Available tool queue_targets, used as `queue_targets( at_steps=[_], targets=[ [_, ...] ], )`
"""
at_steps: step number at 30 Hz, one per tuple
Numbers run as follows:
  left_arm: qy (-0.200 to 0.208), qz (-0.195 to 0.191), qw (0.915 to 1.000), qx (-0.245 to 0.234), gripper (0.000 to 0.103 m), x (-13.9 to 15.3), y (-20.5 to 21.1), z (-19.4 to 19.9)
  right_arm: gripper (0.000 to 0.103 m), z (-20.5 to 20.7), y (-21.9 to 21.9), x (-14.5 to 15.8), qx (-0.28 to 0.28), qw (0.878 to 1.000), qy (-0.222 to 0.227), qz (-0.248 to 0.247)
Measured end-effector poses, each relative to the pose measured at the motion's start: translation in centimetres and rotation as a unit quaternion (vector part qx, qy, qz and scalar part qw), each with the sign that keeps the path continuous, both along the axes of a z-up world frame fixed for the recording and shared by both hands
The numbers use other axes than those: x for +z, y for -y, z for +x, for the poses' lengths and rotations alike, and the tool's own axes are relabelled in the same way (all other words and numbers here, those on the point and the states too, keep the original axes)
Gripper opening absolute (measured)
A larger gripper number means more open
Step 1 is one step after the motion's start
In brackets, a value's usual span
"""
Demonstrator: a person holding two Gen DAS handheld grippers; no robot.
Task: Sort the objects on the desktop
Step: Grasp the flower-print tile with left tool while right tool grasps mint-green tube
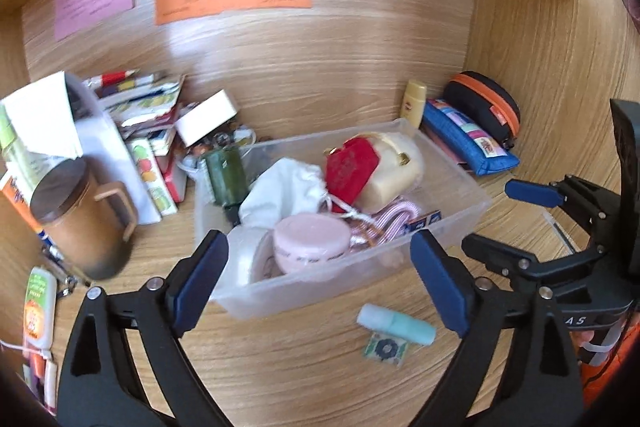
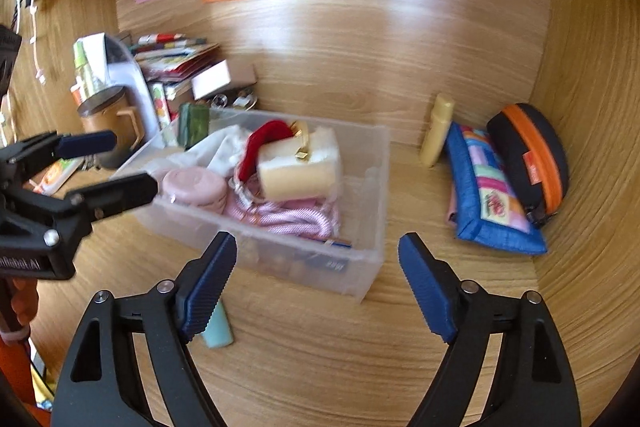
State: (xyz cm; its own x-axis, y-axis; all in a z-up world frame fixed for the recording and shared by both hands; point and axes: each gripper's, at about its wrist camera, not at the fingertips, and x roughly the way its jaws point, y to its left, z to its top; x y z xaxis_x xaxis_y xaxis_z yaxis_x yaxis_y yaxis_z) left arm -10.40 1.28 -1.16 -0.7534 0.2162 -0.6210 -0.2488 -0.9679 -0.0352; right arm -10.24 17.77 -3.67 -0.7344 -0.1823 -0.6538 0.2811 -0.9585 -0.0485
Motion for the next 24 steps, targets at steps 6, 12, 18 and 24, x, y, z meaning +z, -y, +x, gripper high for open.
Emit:
queue_targets(
  at_steps=[6, 12, 18, 24],
  targets=[
    [0.027, 0.0, 0.9995, 0.017, 0.095, -1.6, 1.8, 0.8, 0.079, 0.6, 1.6, -2.6, 0.037, 0.999, 0.028, 0.017],
    [0.056, -0.002, 0.9979, 0.033, 0.095, -3.6, 3.2, 1.6, 0.077, 1.2, 2.7, -4.9, 0.068, 0.995, 0.057, 0.043],
    [0.083, 0.001, 0.9959, 0.036, 0.095, -5.6, 3.9, 3.0, 0.072, 1.3, 3.3, -6.3, 0.085, 0.992, 0.078, 0.058],
    [0.097, 0.005, 0.9945, 0.039, 0.095, -6.7, 4.2, 3.6, 0.066, 1.0, 4.4, -7.1, 0.108, 0.988, 0.093, 0.062]
  ],
)
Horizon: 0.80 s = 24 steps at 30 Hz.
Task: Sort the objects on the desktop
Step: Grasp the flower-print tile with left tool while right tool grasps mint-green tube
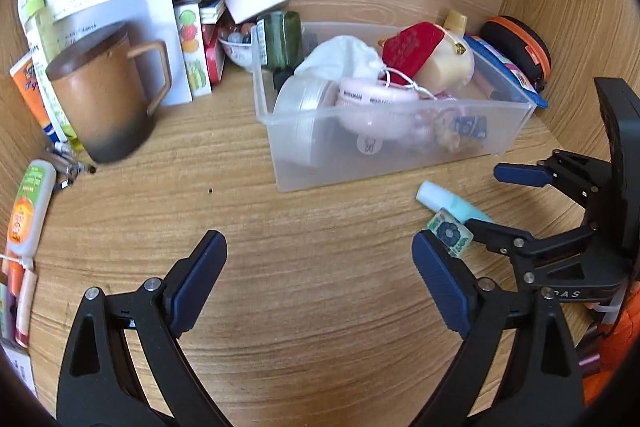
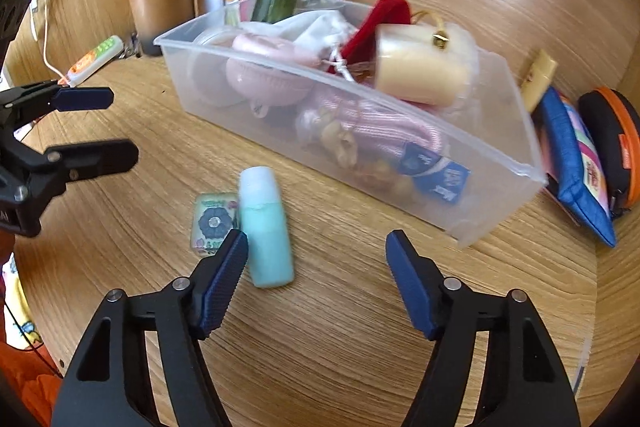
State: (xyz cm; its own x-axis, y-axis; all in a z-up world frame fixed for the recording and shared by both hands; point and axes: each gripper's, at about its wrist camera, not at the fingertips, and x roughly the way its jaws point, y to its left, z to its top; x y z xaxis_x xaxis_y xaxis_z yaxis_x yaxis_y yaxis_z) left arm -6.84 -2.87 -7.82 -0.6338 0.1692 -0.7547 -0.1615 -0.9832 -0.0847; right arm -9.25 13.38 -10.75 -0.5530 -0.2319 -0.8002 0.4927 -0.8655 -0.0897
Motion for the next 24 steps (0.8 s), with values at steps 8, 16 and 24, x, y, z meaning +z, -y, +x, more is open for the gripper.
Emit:
queue_targets(
  at_steps=[8, 16, 24],
  targets=[
    [0.012, 0.006, 0.9999, -0.009, 0.095, -0.7, -0.1, 0.6, 0.052, -0.7, 1.4, -0.5, 0.025, 1.0, 0.01, -0.002],
    [0.017, 0.004, 0.9984, -0.053, 0.095, -1.0, -2.3, 0.6, 0.023, -0.9, 1.7, -0.6, 0.043, 0.998, 0.026, -0.033],
    [0.023, -0.02, 0.996, -0.084, 0.095, -1.5, -5.0, -0.5, 0.023, -1.3, -1.1, -0.2, 0.003, 0.998, 0.03, -0.059]
  ],
)
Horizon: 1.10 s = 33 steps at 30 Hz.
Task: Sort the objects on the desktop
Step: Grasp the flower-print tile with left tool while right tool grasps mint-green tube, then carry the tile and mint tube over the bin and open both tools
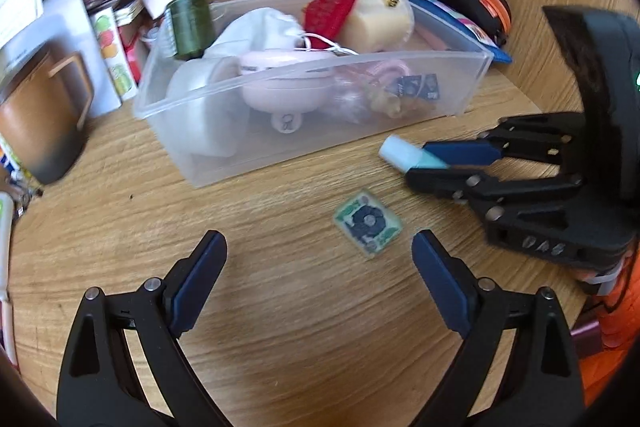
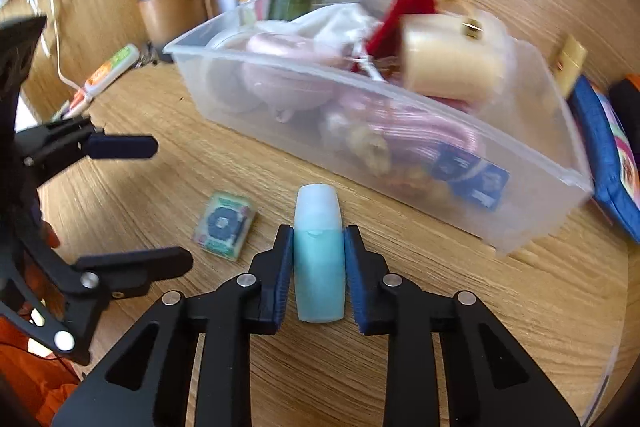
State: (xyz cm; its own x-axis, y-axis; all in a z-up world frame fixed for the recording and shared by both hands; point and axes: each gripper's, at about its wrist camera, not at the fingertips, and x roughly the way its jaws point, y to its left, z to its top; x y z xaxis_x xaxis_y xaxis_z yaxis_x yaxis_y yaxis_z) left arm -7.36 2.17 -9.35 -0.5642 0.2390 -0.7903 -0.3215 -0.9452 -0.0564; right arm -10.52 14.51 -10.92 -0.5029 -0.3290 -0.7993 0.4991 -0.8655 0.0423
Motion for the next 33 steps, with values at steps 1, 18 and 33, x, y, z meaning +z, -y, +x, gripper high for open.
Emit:
queue_targets(
  at_steps=[1, 18, 33],
  targets=[
    [-0.004, -0.008, 1.0, -0.002, 0.095, -0.1, -0.4, -0.1, 0.023, 0.0, -0.7, 0.2, -0.008, 1.0, -0.004, -0.004],
    [-0.014, -0.034, 0.9985, -0.039, 0.047, -0.9, -2.2, -1.1, 0.023, 0.5, -4.2, 2.4, -0.042, 0.998, -0.027, -0.032],
    [-0.04, -0.03, 0.9986, 0.02, 0.037, -0.3, -0.3, -0.5, 0.023, 0.7, -4.1, 3.5, -0.043, 0.997, -0.036, -0.049]
  ],
)
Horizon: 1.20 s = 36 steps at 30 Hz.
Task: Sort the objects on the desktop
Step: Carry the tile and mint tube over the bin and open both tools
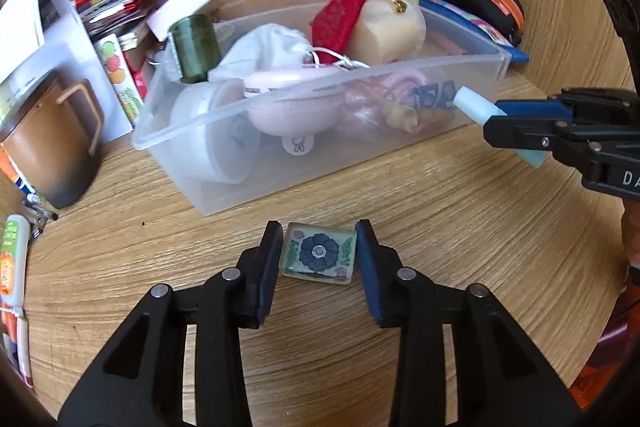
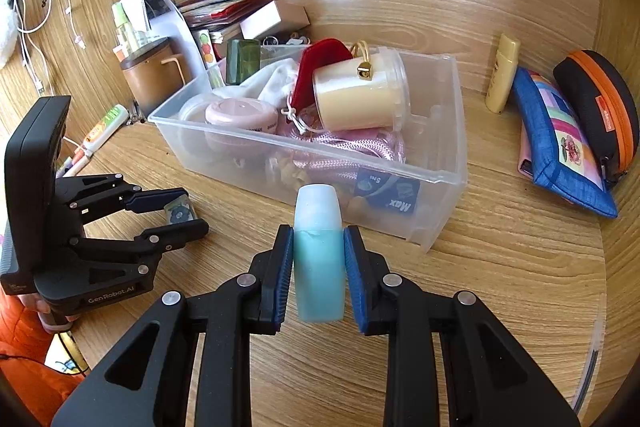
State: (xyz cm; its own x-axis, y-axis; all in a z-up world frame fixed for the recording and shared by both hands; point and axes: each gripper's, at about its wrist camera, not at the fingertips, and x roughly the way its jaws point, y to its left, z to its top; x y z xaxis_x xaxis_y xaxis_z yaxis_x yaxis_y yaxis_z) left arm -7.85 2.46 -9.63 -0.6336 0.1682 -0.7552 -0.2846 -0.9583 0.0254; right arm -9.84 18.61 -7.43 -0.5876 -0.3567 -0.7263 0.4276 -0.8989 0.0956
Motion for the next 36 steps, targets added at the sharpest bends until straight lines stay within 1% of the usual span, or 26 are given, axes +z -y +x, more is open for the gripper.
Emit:
queue_targets(
  at_steps=[3, 9, 16, 20, 25, 29, 36],
  targets=[
    [-0.012, 0.014, 0.9998, 0.012, 0.037, 0.8, 0.7, 0.2, 0.023, 0.1, 0.0, 0.4, 0.001, 1.0, -0.004, 0.0],
    [-0.04, 0.03, 0.9984, 0.026, 0.037, 2.7, 1.7, 0.8, 0.023, 0.5, -0.1, 1.3, 0.001, 1.0, -0.014, -0.006],
    [-0.072, 0.062, 0.9946, 0.042, 0.037, 5.0, 3.2, 0.8, 0.023, 0.6, 0.0, 2.8, 0.007, 0.999, -0.03, -0.011],
    [-0.078, 0.078, 0.993, 0.043, 0.037, 5.9, 4.0, 0.6, 0.023, 0.3, 0.6, 3.4, 0.012, 0.999, -0.038, -0.011],
    [-0.091, 0.084, 0.9914, 0.043, 0.037, 7.1, 4.6, 0.0, 0.023, -0.5, 1.3, 4.0, 0.022, 0.999, -0.042, -0.01],
    [-0.102, 0.085, 0.9903, 0.042, 0.037, 7.8, 4.8, -0.4, 0.023, -1.4, 2.2, 4.7, 0.032, 0.998, -0.048, 0.003],
    [-0.1, 0.091, 0.99, 0.04, 0.037, 8.1, 5.0, -2.1, 0.023, -3.7, 3.7, 4.9, 0.046, 0.998, -0.049, 0.013]
  ],
)
